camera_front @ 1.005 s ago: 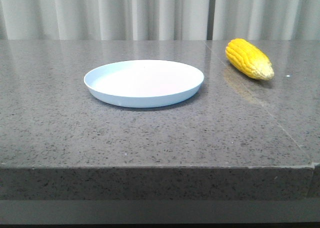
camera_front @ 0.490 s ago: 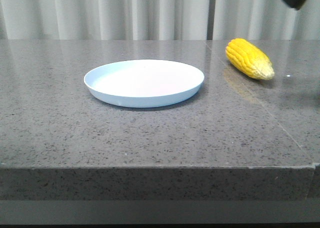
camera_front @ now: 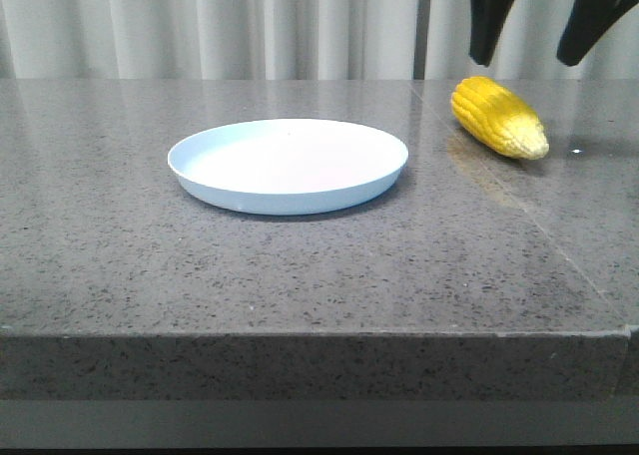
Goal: Place corn on plate with both arms
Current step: 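Lower the right gripper over the yellow corn cob and close it, then lift the corn cob and carry it over the plate with the right gripper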
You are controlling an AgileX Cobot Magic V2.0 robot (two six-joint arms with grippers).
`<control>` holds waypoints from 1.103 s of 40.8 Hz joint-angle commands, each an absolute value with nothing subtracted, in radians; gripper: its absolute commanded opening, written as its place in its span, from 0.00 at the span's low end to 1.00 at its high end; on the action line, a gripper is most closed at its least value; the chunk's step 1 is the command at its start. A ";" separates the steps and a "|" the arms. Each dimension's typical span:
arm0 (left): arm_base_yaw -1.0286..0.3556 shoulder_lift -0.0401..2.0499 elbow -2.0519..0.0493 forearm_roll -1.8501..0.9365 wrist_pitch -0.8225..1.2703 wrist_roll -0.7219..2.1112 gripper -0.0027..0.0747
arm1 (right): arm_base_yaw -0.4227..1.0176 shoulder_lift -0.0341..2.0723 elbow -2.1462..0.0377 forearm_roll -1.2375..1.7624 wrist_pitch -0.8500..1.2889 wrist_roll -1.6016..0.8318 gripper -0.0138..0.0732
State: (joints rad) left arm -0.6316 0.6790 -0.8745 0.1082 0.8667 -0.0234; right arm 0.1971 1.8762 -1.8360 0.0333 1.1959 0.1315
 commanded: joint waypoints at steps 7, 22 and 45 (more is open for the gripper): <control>-0.638 0.679 -0.901 0.112 0.792 -0.031 0.69 | 0.198 1.951 -1.984 0.006 1.167 0.158 0.89; -0.638 0.679 -0.901 0.112 0.792 -0.031 0.69 | 0.198 2.016 -1.988 0.006 1.153 0.158 0.81; -0.638 0.679 -0.901 0.112 0.792 -0.031 0.69 | 0.239 1.931 -1.989 0.008 1.164 0.145 0.45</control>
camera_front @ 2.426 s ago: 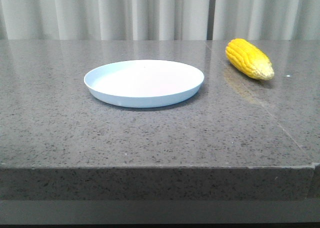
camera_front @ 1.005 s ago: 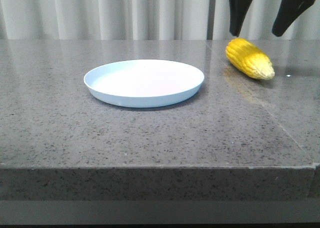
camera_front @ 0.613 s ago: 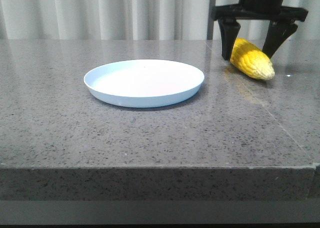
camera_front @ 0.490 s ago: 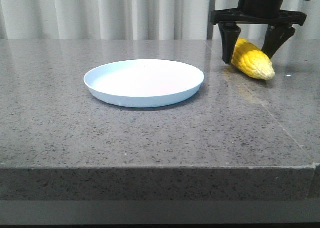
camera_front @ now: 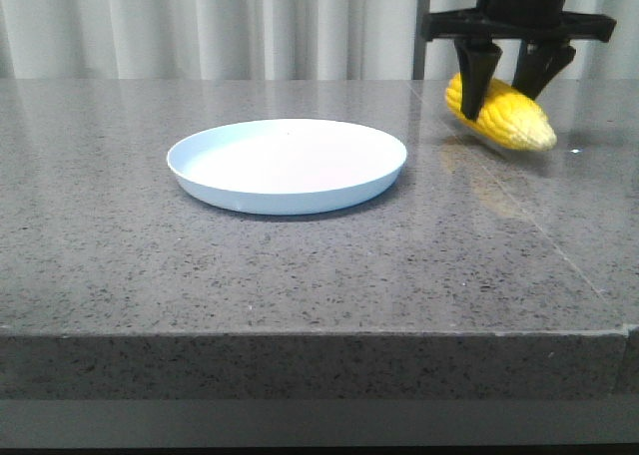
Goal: Place corn on plate with both arms
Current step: 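Lift the corn cob and carry it over the plate with the right gripper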
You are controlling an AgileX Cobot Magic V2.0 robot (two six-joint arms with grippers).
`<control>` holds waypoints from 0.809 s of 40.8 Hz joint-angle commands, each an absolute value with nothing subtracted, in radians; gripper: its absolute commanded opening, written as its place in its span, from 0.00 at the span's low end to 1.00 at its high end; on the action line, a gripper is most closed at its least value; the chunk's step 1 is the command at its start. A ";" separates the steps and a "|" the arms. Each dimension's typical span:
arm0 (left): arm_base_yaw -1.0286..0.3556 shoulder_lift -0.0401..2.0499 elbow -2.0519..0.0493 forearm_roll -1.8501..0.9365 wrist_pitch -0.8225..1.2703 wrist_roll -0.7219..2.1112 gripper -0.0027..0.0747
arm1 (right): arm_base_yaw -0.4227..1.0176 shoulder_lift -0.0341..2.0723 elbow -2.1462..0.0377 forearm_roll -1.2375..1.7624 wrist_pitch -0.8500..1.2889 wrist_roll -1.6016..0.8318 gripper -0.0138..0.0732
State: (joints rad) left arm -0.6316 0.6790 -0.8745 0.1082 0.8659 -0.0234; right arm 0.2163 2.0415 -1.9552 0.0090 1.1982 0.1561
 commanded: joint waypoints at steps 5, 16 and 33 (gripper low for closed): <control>-0.638 0.679 -0.901 0.112 0.792 -0.031 0.69 | 0.313 1.864 -1.989 0.008 1.152 0.139 0.45; -0.638 0.679 -0.901 0.112 0.792 -0.031 0.69 | 0.517 1.801 -1.989 0.013 1.088 0.158 0.45; -0.638 0.679 -0.901 0.112 0.792 -0.031 0.69 | 0.574 1.938 -1.987 0.013 1.003 0.430 0.45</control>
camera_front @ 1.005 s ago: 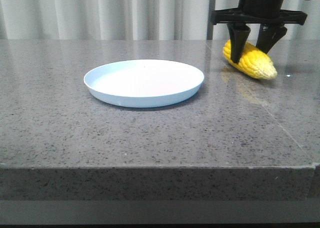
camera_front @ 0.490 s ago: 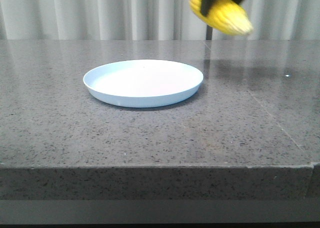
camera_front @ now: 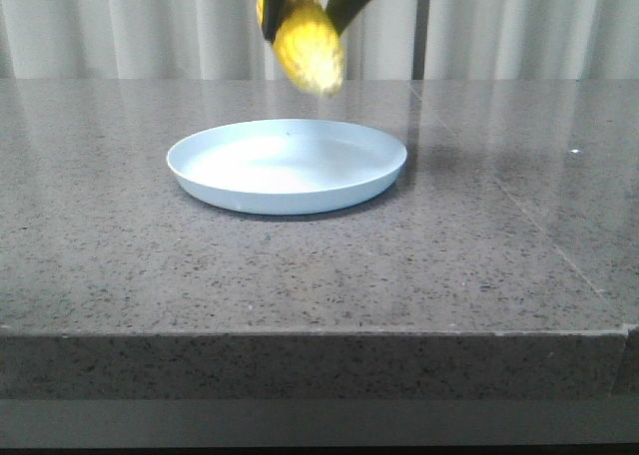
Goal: Place corn on plate with both arms
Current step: 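Lift the corn cob and carry it over the plate with the right gripper, then lower the corn onto the plate and open the right gripper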
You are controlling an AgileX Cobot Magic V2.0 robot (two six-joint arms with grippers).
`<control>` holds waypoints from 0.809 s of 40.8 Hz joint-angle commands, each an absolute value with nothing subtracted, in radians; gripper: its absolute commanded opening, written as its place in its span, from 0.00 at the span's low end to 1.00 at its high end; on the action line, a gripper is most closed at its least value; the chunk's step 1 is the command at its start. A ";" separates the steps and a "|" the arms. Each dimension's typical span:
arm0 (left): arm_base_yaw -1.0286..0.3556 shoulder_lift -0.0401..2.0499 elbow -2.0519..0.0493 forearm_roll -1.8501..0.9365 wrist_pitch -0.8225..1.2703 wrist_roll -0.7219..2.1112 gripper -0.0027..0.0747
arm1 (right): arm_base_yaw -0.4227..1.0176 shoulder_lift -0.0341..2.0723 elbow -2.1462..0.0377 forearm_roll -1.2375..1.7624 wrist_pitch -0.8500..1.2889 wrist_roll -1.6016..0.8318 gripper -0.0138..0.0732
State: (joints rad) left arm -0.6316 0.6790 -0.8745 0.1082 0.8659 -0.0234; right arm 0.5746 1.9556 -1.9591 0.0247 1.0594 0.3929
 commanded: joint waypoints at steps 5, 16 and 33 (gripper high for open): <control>-0.638 0.679 -0.901 0.112 0.792 -0.031 0.69 | 0.574 1.985 -1.987 0.016 0.994 0.429 0.47; -0.638 0.679 -0.901 0.112 0.792 -0.031 0.69 | 0.574 1.993 -1.987 0.022 0.992 0.428 0.88; -0.638 0.679 -0.901 0.112 0.792 -0.031 0.69 | 0.576 1.731 -1.917 0.010 1.099 0.096 0.91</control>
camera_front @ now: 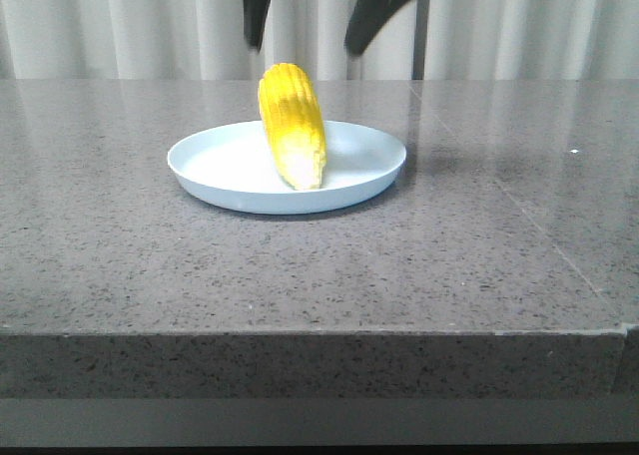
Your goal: Place corn on plate with both arms
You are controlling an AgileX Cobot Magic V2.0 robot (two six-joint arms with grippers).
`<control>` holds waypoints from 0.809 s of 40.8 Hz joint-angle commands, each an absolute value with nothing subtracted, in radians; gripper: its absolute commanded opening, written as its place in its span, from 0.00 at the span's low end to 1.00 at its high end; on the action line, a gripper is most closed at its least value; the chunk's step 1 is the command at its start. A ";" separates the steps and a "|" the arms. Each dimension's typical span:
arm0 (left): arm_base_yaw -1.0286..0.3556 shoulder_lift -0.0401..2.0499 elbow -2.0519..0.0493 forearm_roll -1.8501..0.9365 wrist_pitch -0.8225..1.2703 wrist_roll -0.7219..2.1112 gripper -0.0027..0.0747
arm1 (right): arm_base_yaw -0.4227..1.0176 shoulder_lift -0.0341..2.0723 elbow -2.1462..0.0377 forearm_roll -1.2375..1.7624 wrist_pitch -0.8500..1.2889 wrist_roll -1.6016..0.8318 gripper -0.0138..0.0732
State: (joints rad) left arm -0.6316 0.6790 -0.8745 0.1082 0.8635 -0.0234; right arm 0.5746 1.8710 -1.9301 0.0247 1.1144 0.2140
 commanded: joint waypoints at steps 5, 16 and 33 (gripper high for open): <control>-0.638 0.679 -0.901 0.112 0.792 -0.031 0.69 | 0.576 1.596 -1.797 0.010 1.080 0.000 0.91; -0.638 0.679 -0.901 0.112 0.792 -0.031 0.69 | 0.569 1.246 -1.481 0.010 1.005 -0.096 0.91; -0.638 0.679 -0.901 0.112 0.792 -0.031 0.69 | 0.569 0.781 -1.070 0.010 0.945 -0.096 0.91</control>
State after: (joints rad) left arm -0.6316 0.6790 -0.8745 0.1082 0.8619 -0.0234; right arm 0.5729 0.8604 -1.1063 0.0173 1.0114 -0.0830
